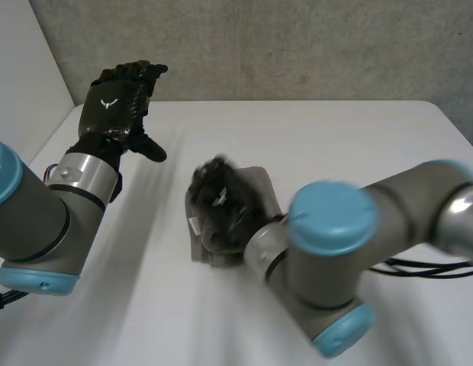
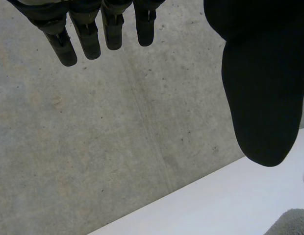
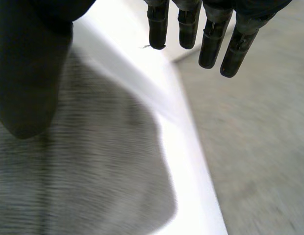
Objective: Fold the towel.
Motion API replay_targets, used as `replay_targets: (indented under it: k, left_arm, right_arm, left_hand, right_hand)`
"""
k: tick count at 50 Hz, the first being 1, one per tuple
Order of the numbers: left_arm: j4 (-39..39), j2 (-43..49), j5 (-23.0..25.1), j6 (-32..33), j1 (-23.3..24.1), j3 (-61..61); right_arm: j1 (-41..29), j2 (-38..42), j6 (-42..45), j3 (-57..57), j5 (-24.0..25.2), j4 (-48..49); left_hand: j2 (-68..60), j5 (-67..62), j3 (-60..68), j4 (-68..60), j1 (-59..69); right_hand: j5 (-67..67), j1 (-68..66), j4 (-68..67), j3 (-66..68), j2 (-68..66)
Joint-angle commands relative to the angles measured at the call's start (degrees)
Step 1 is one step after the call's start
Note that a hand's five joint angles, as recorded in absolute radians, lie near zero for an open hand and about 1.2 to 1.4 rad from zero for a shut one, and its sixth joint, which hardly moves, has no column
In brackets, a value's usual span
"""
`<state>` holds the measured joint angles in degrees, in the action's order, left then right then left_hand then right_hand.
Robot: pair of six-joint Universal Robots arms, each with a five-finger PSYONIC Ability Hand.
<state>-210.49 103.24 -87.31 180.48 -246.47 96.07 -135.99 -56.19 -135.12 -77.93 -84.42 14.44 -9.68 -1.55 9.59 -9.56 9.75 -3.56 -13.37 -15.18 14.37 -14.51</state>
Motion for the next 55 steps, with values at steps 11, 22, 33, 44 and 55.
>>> replay_targets:
  k: [11,22,33,44,55]
  left_arm:
    - [4.28,11.52,0.21,-1.19,6.43,-4.83]
    - [8.78,21.56,0.03,-0.57,7.67,-6.59]
    - [13.42,12.18,0.12,-0.39,7.14,-8.43]
    - [31.69,-2.33,-4.00,-1.62,2.67,-20.20]
    - [45.42,-3.40,-5.24,-3.56,0.55,-28.21]
  right_arm:
    - [14.70,-5.60,-38.81,-1.87,2.24,-1.87]
    - [15.40,10.66,-46.73,9.73,8.13,-14.70]
    - [15.40,3.72,-45.58,13.60,7.52,-19.01]
    - [15.84,-17.02,-42.51,12.98,-4.44,-20.94]
    - [18.39,-19.66,-33.89,14.65,-13.66,-26.39]
  left_hand:
    - [-1.55,0.33,1.64,-1.67,1.48]
    - [-1.71,0.16,1.81,-1.83,1.65]
    - [-1.04,0.83,1.14,-1.16,0.97]
    - [-0.71,1.17,0.80,-0.83,0.64]
    - [-0.37,1.51,0.46,-0.49,0.30]
  right_hand:
    - [3.56,3.37,5.18,-4.37,4.51]
    - [3.56,3.37,5.18,-4.37,4.51]
    - [3.56,3.37,5.18,-4.37,4.51]
    - [3.56,3.37,5.18,-4.37,4.51]
    - [3.56,3.37,5.18,-4.37,4.51]
